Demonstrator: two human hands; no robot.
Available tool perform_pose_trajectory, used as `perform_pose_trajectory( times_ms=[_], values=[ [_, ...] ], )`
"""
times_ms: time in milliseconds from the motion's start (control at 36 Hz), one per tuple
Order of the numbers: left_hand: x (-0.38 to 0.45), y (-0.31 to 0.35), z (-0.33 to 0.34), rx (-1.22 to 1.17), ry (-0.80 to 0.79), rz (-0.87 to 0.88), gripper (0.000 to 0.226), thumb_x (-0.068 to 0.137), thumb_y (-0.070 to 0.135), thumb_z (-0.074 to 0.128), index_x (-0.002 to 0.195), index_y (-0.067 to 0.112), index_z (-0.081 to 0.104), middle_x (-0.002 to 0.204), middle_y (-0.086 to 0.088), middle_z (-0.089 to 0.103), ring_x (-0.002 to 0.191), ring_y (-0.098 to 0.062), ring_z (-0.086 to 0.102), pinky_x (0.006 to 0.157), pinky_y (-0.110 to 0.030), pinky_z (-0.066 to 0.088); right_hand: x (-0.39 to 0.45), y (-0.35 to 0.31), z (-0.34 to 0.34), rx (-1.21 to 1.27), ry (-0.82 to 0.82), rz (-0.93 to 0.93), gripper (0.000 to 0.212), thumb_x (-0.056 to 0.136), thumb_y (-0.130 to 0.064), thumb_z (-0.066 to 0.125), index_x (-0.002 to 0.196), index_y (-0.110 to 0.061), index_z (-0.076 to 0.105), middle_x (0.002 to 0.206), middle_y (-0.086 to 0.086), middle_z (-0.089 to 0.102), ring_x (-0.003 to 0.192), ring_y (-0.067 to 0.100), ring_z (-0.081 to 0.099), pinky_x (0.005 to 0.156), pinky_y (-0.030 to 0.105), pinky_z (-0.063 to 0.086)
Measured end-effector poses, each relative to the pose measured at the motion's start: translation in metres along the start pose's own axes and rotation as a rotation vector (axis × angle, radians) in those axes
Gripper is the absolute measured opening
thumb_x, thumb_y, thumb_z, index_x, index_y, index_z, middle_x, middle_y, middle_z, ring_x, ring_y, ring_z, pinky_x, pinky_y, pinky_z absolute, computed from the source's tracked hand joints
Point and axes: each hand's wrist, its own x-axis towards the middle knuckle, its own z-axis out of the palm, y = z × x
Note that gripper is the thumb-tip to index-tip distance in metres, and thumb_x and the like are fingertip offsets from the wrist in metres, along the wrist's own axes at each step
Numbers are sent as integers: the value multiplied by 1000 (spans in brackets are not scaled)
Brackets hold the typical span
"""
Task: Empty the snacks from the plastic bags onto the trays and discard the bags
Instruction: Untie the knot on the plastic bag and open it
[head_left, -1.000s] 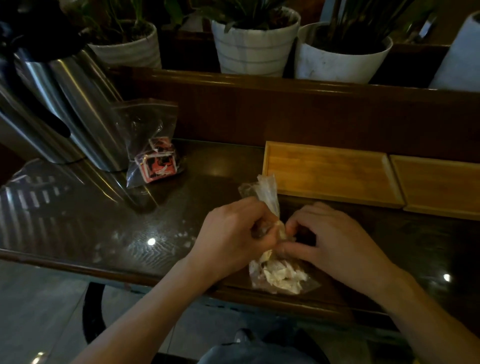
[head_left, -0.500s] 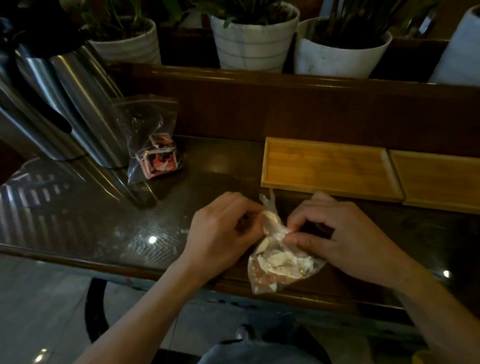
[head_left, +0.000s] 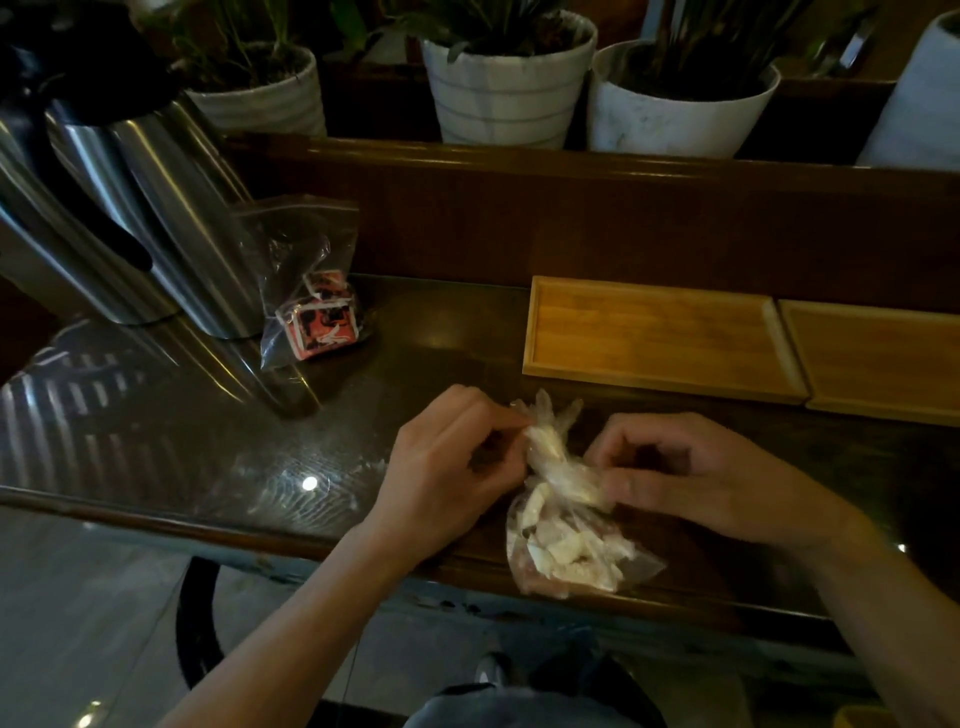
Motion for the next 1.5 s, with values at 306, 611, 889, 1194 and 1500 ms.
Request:
perform_pose_trajectory(
  times_ms=[306,611,889,1194,1500],
  values=[
    [16,1,-5,245,-205,63,14,85,26,64,86,13,67,80,0,62,68,-13,54,48,-34,48,9,-11,5,-672,200,76,37,73,-71,46,88,-42,62,84,-17,53,81,-3,47,67,22,39],
    [7,-14,2,216,-22,124,11,89,15,66,97,8,65,91,-8,67,72,-10,62,56,-23,53,-4,3,-9,-295,293,-157,15,77,-55,63,83,-42,69,90,-19,65,85,7,62,71,18,47],
    [6,-4,9,-489,-48,-295,19,94,15,51,110,23,49,95,12,66,86,-7,68,70,-22,53,-2,9,-23,454,496,-260,19,88,-36,59,99,-22,67,100,2,70,97,24,65,79,36,57],
    [9,10,17,-1265,-347,-562,38,97,19,47,130,35,35,113,-18,68,107,-39,62,91,-59,49,44,2,-32,1246,570,-186,18,99,-25,44,93,-20,61,98,-3,64,91,15,64,82,40,56],
    [0,16,29,-738,-419,-496,14,90,14,65,102,7,66,83,1,63,77,-15,64,70,-31,54,68,-8,-35,1464,384,-187,23,100,-24,44,110,-15,63,103,2,65,96,17,63,91,37,51]
  ],
)
